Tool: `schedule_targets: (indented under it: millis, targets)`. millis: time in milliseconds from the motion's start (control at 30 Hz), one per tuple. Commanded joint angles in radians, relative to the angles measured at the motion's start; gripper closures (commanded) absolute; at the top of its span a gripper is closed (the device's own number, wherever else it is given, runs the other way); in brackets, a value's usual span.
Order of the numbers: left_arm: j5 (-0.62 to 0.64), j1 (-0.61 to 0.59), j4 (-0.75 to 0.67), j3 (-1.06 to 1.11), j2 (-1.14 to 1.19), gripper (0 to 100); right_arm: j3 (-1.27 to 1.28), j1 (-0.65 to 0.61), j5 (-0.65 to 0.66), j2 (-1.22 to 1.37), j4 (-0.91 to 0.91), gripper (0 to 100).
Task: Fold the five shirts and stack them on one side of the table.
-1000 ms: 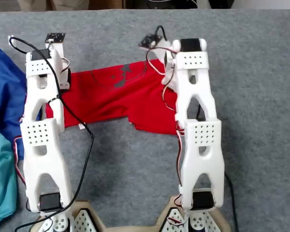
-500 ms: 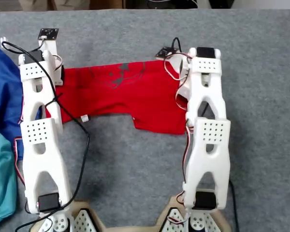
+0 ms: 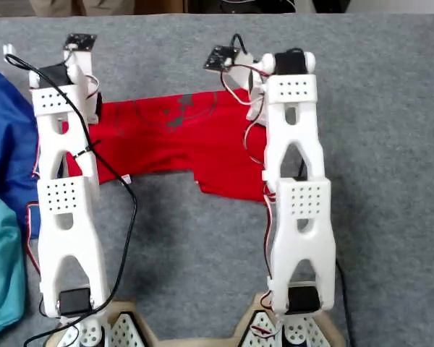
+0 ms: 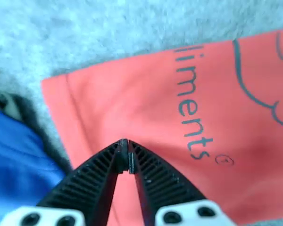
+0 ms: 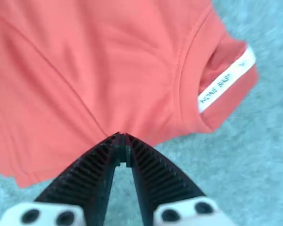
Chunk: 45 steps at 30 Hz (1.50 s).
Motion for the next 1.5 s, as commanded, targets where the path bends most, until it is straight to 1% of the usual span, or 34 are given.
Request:
schedule_targets:
  millis: [0, 67, 200, 300, 433, 567, 633, 700, 767, 833, 933, 1000, 1233, 1367, 1467]
  targets:
    - [0.009, 0.029, 0.015, 0.130, -0.189, 98, 0.162, -0.021, 0.060, -0.249, 0.020, 99.0]
    - [0.043, 0.044, 0.015, 0.293, -0.317, 98, 0.309, -0.022, 0.098, -0.363, 0.015, 99.0]
    - [0.086, 0.104, 0.015, 0.697, -0.622, 98, 0.596, -0.041, 0.167, -0.585, -0.002, 99.0]
    - [0.138, 0.147, 0.012, 0.979, -0.872, 98, 0.826, -0.054, 0.199, -0.754, -0.084, 99.0]
    - [0.199, 0.152, 0.011, 1.300, -1.194, 98, 1.184, -0.110, 0.250, -0.987, -0.219, 99.0]
    - [0.204, 0.078, 0.011, 1.570, -1.465, 98, 1.538, -0.206, 0.249, -1.188, -0.387, 98.7]
    - [0.199, 0.008, 0.011, 1.691, -1.570, 98, 1.687, -0.262, 0.242, -1.257, -0.473, 94.8]
    - [0.176, -0.071, 0.011, 1.801, -1.658, 98, 1.787, -0.309, 0.209, -1.293, -0.540, 88.5]
    - [0.141, -0.153, 0.011, 1.898, -1.724, 98, 1.830, -0.331, 0.198, -1.287, -0.578, 83.0]
    - [0.118, -0.230, 0.011, 1.969, -1.765, 98, 1.831, -0.334, 0.192, -1.250, -0.588, 79.7]
    - [0.084, -0.327, 0.011, 1.998, -1.782, 98, 1.793, -0.326, 0.161, -1.161, -0.597, 79.3]
    - [0.064, -0.370, 0.005, 2.002, -1.778, 98, 1.751, -0.309, 0.144, -1.084, -0.609, 79.3]
    - [0.051, -0.381, -0.117, 2.065, -1.778, 98, 1.570, -0.295, 0.104, -0.825, -0.611, 79.3]
    - [-0.015, -0.381, -0.133, 2.068, -1.776, 98, 1.494, -0.245, 0.104, -0.737, -0.612, 79.3]
    - [-0.023, -0.381, -0.138, 2.068, -1.776, 98, 1.468, -0.208, 0.109, -0.690, -0.611, 79.3]
